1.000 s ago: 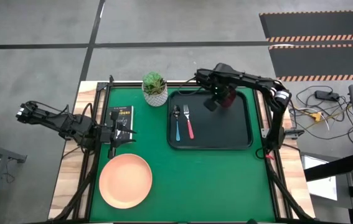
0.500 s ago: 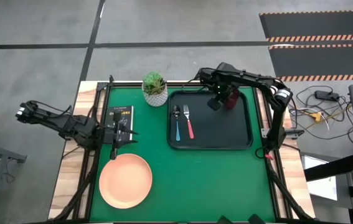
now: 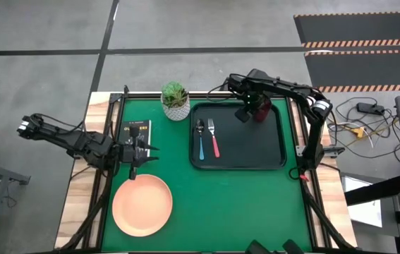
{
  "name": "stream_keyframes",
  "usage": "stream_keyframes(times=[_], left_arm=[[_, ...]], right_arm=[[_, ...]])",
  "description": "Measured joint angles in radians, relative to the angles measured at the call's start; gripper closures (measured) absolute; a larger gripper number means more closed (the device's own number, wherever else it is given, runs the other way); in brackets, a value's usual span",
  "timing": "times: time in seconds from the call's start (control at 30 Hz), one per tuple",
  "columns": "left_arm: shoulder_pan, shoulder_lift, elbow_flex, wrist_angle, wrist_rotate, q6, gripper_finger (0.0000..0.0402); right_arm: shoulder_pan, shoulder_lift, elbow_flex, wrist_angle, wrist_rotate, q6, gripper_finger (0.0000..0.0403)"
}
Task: Pick and place plate/cup/fork/spoon on tray
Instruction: Put the red cup on the black tray
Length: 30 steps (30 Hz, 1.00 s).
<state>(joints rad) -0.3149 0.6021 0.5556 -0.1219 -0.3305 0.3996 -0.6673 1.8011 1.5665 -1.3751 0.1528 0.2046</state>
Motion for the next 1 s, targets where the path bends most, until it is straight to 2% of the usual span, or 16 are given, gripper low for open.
stream_keyframes(times=[0.23,0.73,1.0], left_arm=[[0.000,-0.007,0.000,0.000,0.000,0.000,0.0288],[0.000,-0.002,0.000,0.001,0.000,0.000,0.0288],[0.000,0.000,0.000,0.000,0.000,0.000,0.0288]], right_arm=[[-0.009,0.000,-0.011,0.005,0.004,0.031,0.0391],[-0.008,-0.005,-0.022,0.020,0.004,0.074,0.0299],[0.001,-0.040,0.037,0.016,-0.035,0.138,0.0289]])
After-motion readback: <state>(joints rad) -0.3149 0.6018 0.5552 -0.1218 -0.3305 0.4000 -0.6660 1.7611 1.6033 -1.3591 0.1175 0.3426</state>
